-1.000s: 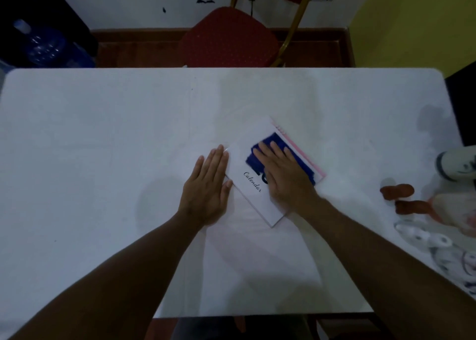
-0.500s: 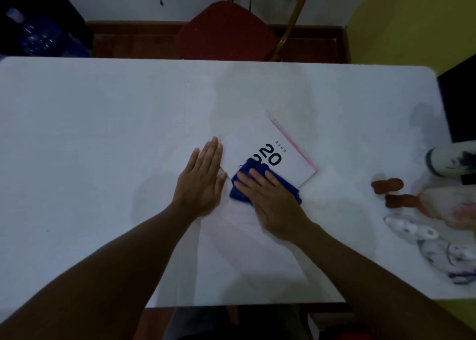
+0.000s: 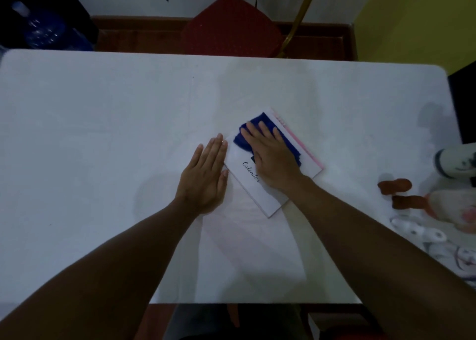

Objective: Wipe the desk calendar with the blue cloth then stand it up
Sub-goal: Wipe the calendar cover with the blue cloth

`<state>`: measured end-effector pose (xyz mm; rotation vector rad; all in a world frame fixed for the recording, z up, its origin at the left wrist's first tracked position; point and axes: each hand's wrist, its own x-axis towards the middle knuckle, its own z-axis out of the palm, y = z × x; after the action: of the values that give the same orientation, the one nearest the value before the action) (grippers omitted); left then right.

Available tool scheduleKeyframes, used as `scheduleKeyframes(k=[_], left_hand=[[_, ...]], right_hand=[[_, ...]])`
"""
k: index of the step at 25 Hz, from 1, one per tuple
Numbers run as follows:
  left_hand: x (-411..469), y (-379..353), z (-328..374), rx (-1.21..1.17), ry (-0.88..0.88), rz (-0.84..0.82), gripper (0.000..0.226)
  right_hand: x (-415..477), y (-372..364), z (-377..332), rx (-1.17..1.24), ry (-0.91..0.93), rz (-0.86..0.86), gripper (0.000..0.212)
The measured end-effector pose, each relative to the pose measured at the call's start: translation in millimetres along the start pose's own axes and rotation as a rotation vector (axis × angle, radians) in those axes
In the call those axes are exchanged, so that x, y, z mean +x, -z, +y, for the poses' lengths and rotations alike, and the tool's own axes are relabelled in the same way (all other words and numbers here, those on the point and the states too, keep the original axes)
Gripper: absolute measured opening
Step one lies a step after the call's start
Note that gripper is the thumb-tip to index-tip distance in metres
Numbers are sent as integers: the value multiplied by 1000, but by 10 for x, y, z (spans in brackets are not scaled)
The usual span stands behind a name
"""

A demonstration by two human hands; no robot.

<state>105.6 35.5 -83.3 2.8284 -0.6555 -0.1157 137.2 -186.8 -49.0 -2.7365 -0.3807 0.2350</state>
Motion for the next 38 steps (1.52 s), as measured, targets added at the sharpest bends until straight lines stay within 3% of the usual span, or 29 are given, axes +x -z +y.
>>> scheduleKeyframes(k=[3, 9, 13, 17, 24, 31, 36, 38], left_hand=[[12, -4, 5, -4, 3, -2, 63], [20, 13, -8, -4, 0, 13, 65], [4, -6, 33, -16, -9, 17, 65], [7, -29, -3, -22, 11, 16, 65], [8, -20, 8, 0, 23, -26, 64], [18, 123, 46, 0, 24, -93, 65], [28, 203, 87, 27, 29, -126, 67], [29, 247, 105, 29, 31, -156, 67]], right_hand=[[-214, -80, -122, -9, 65, 32, 57], [-957, 69, 220, -4, 404, -151, 58], [-461, 200, 405, 0, 175, -72, 57], [173, 29, 68, 6, -21, 9, 58], [-530, -278, -221, 20, 48, 69, 60], [-1193, -75, 197, 7, 228, -67, 65], [-806, 32, 269, 131, -166, 46, 60], [-915, -152, -25, 147, -160, 72, 65]])
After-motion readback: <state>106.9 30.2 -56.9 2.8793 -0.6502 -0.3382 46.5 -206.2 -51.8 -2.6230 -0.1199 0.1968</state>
